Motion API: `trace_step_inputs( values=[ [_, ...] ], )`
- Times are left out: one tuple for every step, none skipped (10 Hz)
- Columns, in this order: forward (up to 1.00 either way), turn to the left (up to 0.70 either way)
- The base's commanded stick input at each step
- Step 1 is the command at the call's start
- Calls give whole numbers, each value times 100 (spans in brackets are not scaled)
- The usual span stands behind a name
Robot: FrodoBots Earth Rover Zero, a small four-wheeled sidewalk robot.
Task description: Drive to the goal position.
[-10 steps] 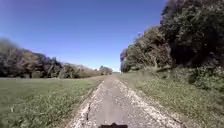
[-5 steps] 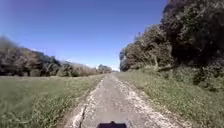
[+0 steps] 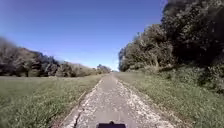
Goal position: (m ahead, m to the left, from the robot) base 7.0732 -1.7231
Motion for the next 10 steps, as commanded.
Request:
trace_step_inputs(
  values=[
    [50,0],
    [50,0],
    [50,0],
    [50,0],
    [50,0],
    [50,0],
    [50,0],
    [50,0],
    [50,0],
    [50,0]
  ],
)
